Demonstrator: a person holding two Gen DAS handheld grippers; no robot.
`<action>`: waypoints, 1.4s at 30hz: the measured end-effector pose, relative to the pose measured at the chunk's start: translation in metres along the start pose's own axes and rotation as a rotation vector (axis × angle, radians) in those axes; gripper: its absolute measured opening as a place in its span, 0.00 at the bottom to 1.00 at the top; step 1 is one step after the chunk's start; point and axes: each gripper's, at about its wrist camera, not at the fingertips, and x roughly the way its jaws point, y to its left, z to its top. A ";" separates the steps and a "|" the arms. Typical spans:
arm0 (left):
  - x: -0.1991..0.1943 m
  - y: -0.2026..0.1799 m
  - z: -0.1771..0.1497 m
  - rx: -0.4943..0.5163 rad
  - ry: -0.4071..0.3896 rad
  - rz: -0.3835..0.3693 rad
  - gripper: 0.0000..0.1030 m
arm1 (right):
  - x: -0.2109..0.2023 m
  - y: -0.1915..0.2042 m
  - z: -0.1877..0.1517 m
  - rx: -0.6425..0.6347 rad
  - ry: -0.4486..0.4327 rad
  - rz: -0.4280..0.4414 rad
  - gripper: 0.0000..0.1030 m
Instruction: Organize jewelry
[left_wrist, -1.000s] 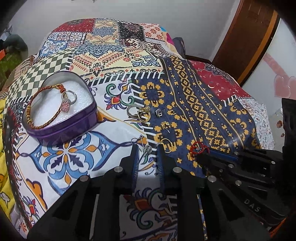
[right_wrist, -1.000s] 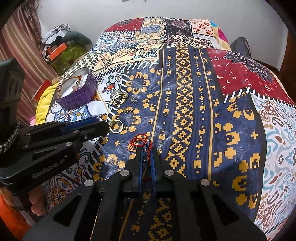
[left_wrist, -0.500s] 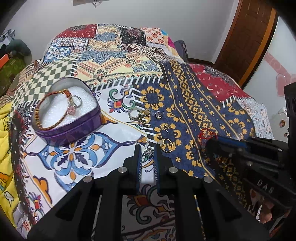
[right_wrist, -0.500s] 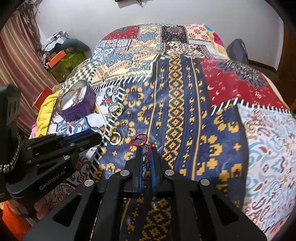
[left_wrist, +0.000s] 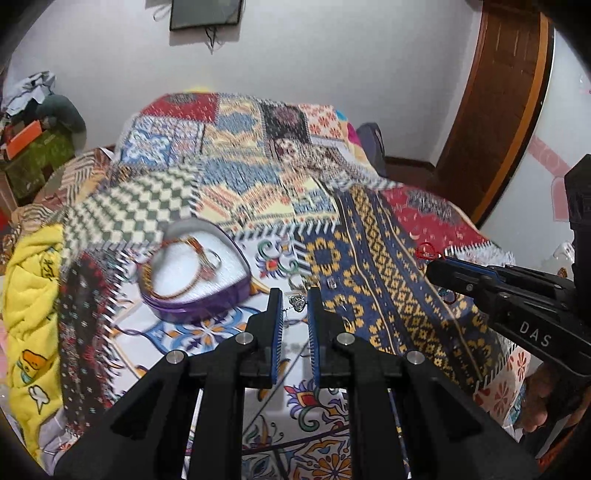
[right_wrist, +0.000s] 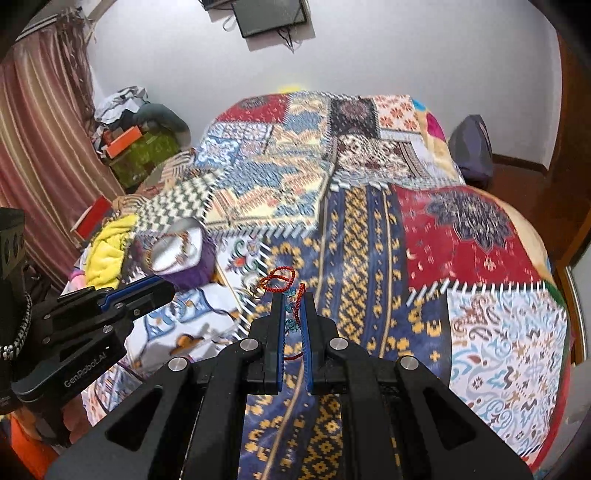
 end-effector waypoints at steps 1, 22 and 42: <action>-0.006 0.001 0.002 0.000 -0.015 0.007 0.11 | -0.001 0.003 0.001 -0.005 -0.004 0.003 0.07; -0.036 0.052 0.026 -0.066 -0.142 0.099 0.11 | 0.026 0.061 0.040 -0.094 -0.051 0.120 0.07; 0.026 0.092 0.022 -0.129 -0.051 0.092 0.11 | 0.079 0.091 0.053 -0.141 0.010 0.200 0.07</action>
